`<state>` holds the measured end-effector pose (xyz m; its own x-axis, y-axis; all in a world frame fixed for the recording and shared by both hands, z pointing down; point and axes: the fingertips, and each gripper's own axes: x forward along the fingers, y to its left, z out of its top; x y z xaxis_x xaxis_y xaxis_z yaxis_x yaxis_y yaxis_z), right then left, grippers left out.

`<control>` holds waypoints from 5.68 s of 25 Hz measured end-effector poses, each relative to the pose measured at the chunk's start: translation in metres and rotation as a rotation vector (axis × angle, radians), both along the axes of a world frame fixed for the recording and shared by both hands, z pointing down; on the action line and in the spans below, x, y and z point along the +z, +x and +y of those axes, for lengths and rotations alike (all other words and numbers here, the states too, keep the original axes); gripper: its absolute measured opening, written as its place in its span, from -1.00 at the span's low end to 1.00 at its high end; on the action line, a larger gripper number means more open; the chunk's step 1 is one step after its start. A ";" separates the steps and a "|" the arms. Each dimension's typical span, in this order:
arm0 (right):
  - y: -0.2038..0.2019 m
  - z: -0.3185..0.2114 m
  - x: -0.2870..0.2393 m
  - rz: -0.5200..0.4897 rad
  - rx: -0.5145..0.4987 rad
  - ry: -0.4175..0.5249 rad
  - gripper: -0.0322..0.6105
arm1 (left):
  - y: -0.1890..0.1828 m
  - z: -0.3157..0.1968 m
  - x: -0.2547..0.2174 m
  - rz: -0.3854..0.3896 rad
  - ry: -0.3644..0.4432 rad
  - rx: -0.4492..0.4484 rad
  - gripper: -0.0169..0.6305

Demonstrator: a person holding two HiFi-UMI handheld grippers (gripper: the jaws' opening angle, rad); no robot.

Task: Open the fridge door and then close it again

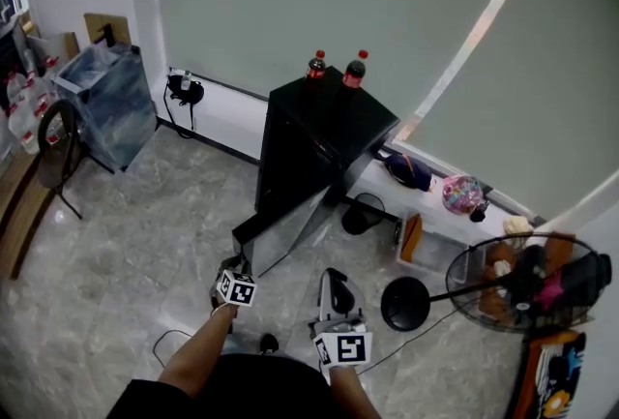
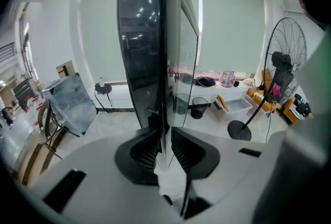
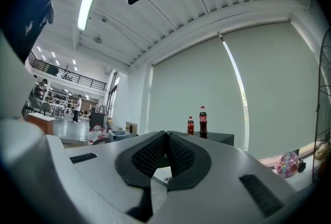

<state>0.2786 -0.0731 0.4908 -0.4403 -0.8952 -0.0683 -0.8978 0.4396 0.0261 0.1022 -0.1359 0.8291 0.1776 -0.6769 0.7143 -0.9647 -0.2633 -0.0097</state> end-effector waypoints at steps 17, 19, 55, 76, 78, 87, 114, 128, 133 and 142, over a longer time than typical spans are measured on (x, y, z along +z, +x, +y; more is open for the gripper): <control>0.029 0.009 0.005 -0.008 -0.121 -0.007 -0.87 | 0.031 0.025 -0.004 -0.009 -0.010 -0.071 -0.77; 0.025 0.008 0.006 -0.009 -0.131 -0.008 -0.87 | 0.029 0.024 -0.001 -0.007 -0.011 -0.064 -0.77; -0.081 -0.108 -0.008 -0.032 0.082 0.048 -0.87 | -0.074 -0.072 0.005 -0.019 -0.028 0.245 -0.75; -0.110 -0.170 -0.023 0.012 0.096 0.065 -0.87 | -0.105 -0.140 0.004 -0.011 -0.013 0.320 -0.72; -0.115 -0.179 -0.025 0.006 0.084 0.075 -0.87 | -0.109 -0.148 0.006 -0.003 -0.012 0.327 -0.72; -0.125 -0.235 -0.032 -0.023 0.034 0.107 -0.87 | -0.121 -0.189 0.011 -0.009 -0.022 0.353 -0.72; -0.115 -0.319 -0.022 -0.030 0.132 0.062 -0.87 | -0.124 -0.320 0.005 -0.024 -0.068 0.451 -0.71; -0.106 -0.335 -0.021 -0.064 0.390 0.047 -0.87 | -0.100 -0.389 0.003 -0.026 -0.075 0.649 -0.71; -0.101 -0.331 -0.015 -0.059 0.474 0.037 -0.87 | -0.090 -0.408 -0.001 -0.024 -0.071 0.696 -0.71; -0.093 -0.329 -0.005 -0.043 0.563 0.010 -0.87 | -0.074 -0.436 -0.010 -0.025 -0.059 0.722 -0.71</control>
